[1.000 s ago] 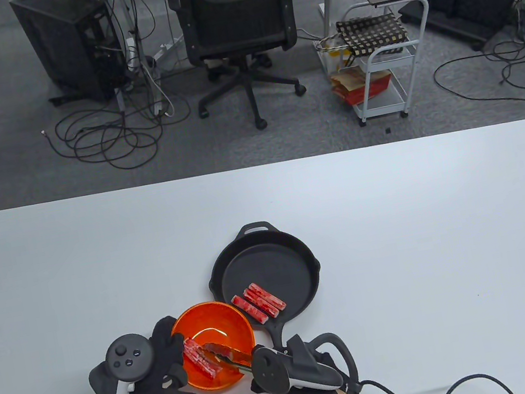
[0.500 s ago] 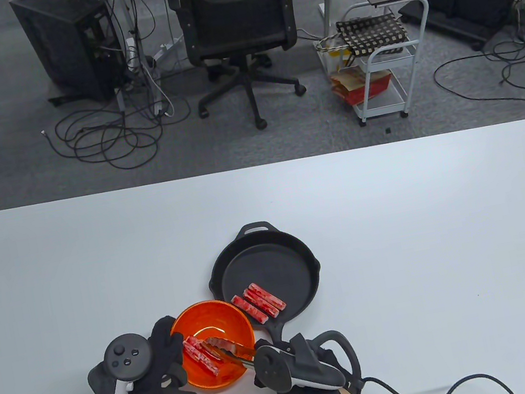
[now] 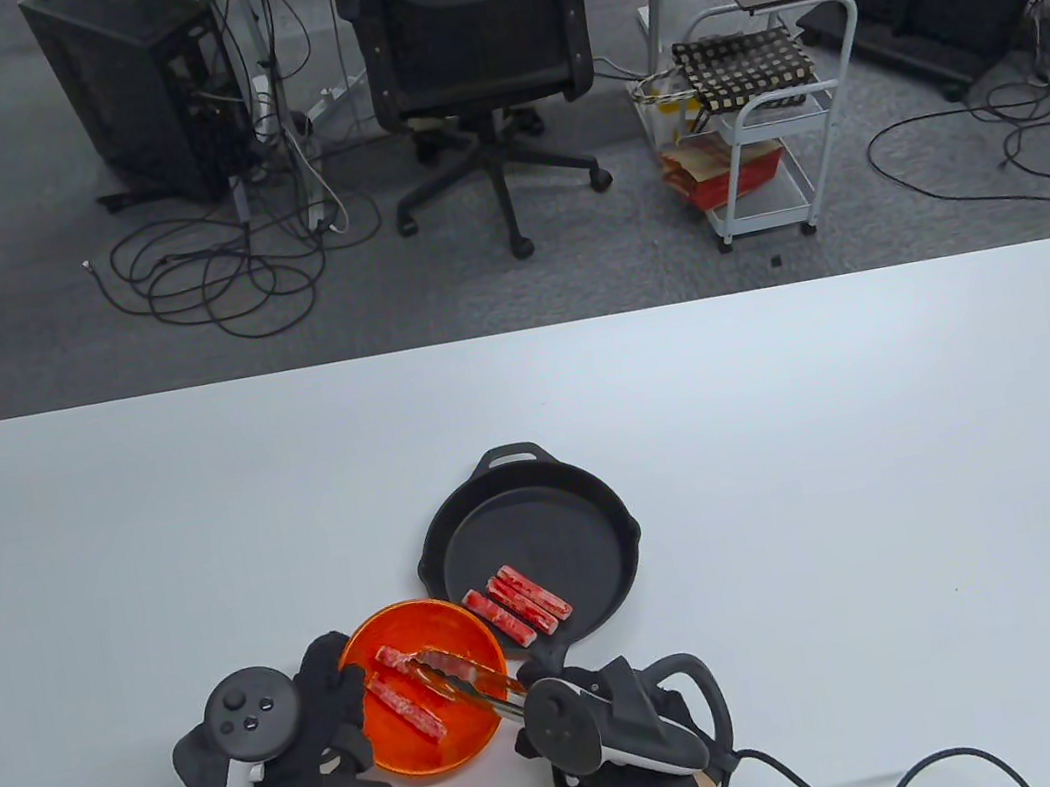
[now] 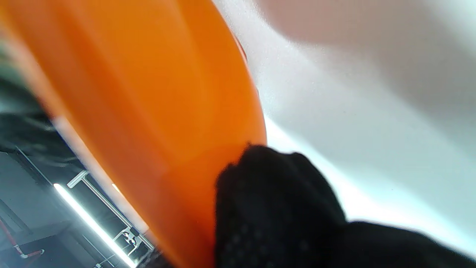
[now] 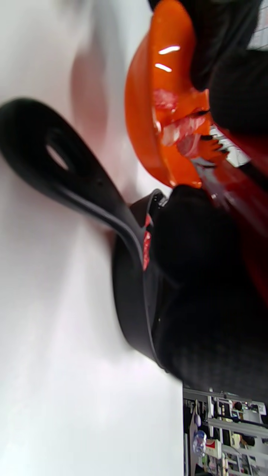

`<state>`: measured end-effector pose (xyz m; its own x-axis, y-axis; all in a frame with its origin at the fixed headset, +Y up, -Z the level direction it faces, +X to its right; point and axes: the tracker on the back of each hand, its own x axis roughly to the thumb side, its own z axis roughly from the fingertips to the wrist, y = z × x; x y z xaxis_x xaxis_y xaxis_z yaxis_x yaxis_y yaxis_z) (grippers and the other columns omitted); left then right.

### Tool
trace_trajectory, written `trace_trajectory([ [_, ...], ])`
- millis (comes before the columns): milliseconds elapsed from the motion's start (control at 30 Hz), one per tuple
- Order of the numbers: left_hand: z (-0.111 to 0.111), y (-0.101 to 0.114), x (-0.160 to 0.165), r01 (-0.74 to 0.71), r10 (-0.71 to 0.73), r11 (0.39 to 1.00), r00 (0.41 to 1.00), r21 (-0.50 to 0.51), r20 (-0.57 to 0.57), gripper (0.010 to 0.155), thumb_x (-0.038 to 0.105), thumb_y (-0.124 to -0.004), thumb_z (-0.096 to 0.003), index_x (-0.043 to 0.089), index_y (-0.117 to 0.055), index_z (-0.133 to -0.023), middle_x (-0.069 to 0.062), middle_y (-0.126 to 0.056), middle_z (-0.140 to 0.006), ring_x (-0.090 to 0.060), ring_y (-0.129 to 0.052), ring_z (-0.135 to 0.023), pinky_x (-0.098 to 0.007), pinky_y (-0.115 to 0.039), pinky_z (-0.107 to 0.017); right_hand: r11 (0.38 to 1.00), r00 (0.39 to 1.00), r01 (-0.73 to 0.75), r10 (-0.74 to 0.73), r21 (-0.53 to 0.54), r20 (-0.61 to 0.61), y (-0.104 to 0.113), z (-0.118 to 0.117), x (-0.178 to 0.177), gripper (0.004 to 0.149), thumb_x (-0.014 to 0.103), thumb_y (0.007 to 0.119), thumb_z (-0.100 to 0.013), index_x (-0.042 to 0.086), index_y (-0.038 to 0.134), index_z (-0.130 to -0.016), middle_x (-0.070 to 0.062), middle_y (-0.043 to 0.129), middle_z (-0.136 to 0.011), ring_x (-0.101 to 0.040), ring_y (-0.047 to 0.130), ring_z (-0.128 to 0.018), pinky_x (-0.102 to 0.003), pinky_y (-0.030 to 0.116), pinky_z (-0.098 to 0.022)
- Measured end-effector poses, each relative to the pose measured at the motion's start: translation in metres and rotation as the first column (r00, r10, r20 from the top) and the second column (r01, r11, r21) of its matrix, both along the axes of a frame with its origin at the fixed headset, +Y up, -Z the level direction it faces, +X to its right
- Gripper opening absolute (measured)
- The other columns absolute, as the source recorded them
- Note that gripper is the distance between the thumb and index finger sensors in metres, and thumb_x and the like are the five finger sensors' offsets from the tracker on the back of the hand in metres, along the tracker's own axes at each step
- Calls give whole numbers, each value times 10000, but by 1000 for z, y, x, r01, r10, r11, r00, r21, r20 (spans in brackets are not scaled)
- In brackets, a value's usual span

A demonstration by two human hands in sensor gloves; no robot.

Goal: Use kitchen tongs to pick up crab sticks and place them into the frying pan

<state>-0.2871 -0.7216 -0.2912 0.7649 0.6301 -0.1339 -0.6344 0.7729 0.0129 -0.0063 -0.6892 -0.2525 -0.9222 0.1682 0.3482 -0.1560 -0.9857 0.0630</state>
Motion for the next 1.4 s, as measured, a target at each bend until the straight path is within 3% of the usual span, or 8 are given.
trace_trajectory([
  [367, 0, 0, -1, -1, 1, 1000, 1000, -4, -3, 519, 350, -748, -568, 190, -681, -1057, -113, -957, -882, -163, -1035, -79, -263, -926, -24, 993, 977, 114, -119, 42, 179, 10, -18, 47, 625, 487, 747, -501, 185, 709, -1047, -109, 962, -753, -201, 1045, -376, -379, 918, -253],
  [667, 0, 0, -1, -5, 5, 1000, 1000, 0, -2, 518, 349, -749, -568, 189, -682, -1056, -111, -959, -881, -164, -1035, -79, -263, -926, -23, 1000, 949, -12, 5, 19, 315, -13, -41, 70, 625, 489, 749, -498, 189, 710, -1045, -108, 962, -753, -199, 1045, -377, -378, 918, -254],
  [933, 1, 0, -1, -9, 9, 1000, 1000, 3, -5, 518, 349, -749, -567, 189, -683, -1056, -113, -959, -881, -165, -1034, -78, -264, -925, -22, 992, 938, -123, 128, -35, 322, -32, -57, 69, 624, 490, 750, -496, 191, 712, -1043, -108, 963, -752, -201, 1044, -380, -379, 917, -257],
  [1400, 0, -1, 0, 1, -1, 1000, 1000, -8, 0, 518, 350, -748, -568, 191, -683, -1056, -113, -958, -883, -166, -1034, -80, -265, -925, -25, 976, 925, -211, 218, -57, 309, -34, -58, 63, 628, 496, 758, -489, 199, 715, -1041, -103, 963, -756, -199, 1045, -387, -380, 916, -261],
])
